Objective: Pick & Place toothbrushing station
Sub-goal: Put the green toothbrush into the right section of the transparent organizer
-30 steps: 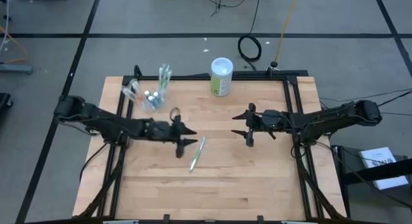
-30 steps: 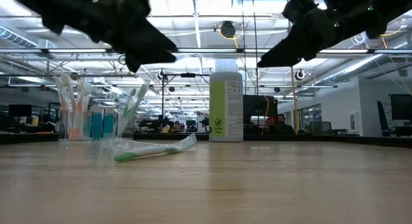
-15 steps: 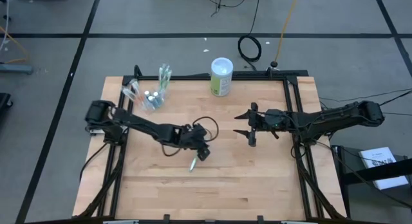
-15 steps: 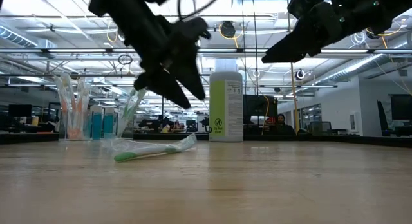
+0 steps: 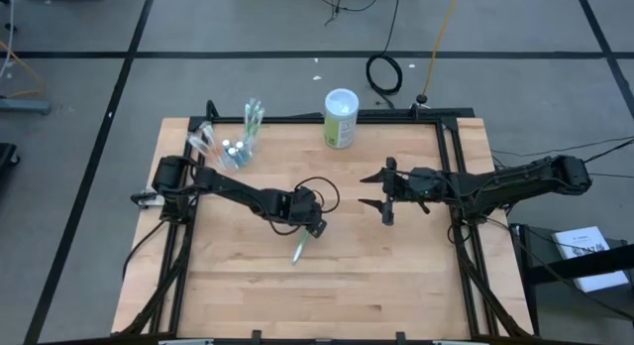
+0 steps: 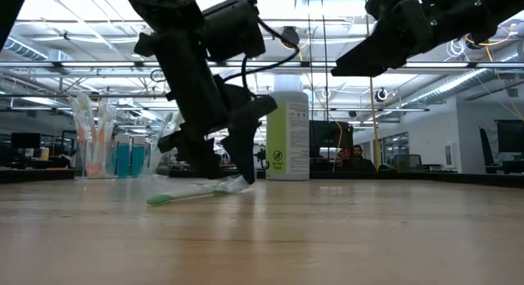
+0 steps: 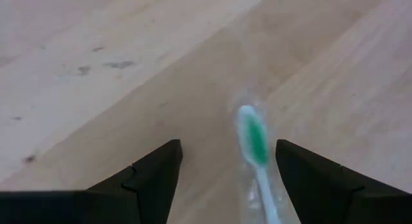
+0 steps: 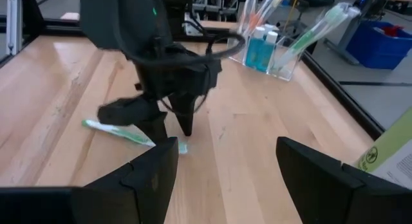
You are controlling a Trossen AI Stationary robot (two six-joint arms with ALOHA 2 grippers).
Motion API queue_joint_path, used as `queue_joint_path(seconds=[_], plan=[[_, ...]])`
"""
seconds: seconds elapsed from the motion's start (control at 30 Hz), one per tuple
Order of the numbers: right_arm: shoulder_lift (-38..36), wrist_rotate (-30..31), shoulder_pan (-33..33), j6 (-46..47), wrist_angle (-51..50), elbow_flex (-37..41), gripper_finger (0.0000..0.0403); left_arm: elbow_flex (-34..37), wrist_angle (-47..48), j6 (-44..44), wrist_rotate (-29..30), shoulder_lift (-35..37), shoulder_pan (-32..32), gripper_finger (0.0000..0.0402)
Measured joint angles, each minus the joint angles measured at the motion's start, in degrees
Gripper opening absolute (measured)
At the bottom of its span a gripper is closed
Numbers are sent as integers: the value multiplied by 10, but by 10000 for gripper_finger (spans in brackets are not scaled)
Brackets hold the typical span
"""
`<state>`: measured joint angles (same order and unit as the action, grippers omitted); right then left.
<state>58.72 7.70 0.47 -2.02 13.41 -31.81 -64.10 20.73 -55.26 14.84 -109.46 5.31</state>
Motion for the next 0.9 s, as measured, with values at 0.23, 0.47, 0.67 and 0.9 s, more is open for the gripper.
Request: queue_joint_path(seconds=[0.23,0.47,0.67,0.9], plan=[[0,0,0,-2,6,0,254,0,13,-10,-3,0,-7,260],[0,0,0,-2,5,0,254,1,1,1,-21,0,-9,198],[0,0,0,2,5,0,254,2,-3,12,-14,-1,-10,128],[0,-2,0,2,5,0,254,2,-8,53,-14,2,-13,67]])
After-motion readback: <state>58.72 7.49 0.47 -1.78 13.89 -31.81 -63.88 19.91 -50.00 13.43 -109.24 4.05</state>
